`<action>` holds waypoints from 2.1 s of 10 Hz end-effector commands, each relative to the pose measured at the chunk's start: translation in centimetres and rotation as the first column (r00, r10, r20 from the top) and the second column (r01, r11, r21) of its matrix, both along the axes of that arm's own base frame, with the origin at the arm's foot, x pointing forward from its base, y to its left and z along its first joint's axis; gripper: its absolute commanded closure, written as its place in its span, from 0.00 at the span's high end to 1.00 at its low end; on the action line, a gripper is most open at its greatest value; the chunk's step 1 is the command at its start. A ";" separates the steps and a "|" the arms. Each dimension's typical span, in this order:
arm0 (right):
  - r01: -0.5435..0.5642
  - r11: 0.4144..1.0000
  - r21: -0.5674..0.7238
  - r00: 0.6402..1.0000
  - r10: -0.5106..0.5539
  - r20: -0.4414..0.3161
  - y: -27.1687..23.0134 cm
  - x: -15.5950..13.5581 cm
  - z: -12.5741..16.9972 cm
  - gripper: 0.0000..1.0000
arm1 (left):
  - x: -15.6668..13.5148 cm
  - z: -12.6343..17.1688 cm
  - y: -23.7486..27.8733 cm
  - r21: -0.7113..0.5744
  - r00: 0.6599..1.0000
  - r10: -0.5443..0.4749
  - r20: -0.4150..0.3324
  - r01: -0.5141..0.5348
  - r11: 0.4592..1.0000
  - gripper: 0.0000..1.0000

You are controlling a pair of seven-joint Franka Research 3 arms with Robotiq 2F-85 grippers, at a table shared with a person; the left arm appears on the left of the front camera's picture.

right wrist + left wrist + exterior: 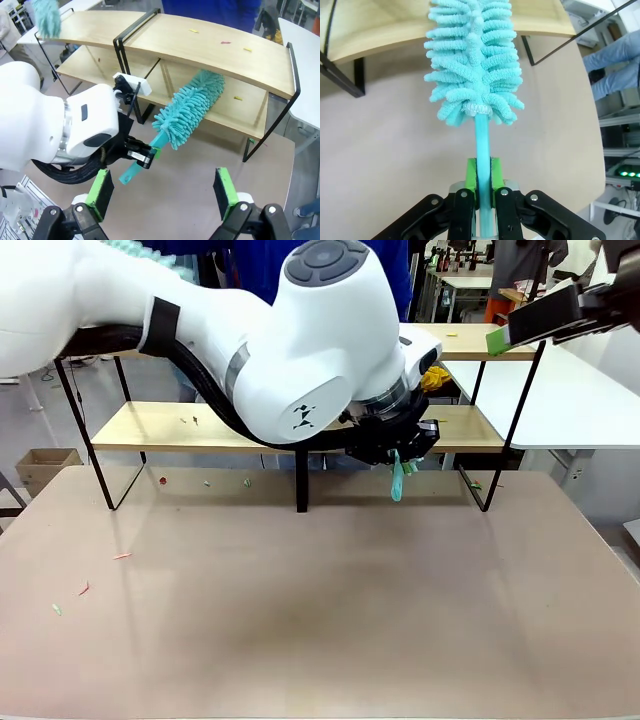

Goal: Clean the shelves.
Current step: Clean a randomly selected level of the Shelf with the Duster.

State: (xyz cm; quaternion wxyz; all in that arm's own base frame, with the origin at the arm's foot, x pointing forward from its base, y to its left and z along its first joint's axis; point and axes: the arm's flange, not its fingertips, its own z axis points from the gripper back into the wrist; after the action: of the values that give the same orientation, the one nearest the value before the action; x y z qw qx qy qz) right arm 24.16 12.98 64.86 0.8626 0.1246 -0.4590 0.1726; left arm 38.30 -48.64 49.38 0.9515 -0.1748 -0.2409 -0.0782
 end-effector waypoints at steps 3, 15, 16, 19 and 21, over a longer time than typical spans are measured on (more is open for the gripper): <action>0.012 1.000 0.007 1.000 -0.012 -0.002 0.1 0.0 0.0 1.00 | 1.9 0.0 -1.7 -0.005 1.000 -0.016 0.017 0.016 1.000 0.13; 0.012 1.000 0.007 1.000 -0.012 -0.002 0.1 0.0 0.0 1.00 | 5.5 0.7 -4.0 -0.064 0.947 -0.313 -0.074 0.309 0.949 0.13; 0.012 1.000 0.007 1.000 -0.012 -0.002 0.1 0.0 0.0 1.00 | 5.5 1.1 -3.4 -0.095 0.920 -0.383 -0.083 0.375 0.922 0.13; 0.012 1.000 0.007 1.000 -0.012 -0.002 0.1 0.0 0.0 1.00 | 5.9 4.5 1.3 -0.235 0.862 -0.505 -0.043 0.482 0.844 0.13; 0.012 1.000 0.007 1.000 -0.012 -0.002 0.1 0.0 0.0 1.00 | 4.2 6.0 4.7 -0.166 0.806 -0.578 -0.131 0.557 0.814 0.13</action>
State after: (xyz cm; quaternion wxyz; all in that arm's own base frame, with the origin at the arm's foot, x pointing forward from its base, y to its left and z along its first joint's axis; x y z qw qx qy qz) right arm 24.18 12.98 64.84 0.8628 0.1246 -0.4586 0.1725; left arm 44.28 -47.68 55.24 0.8869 -0.3284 -0.1239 -0.3002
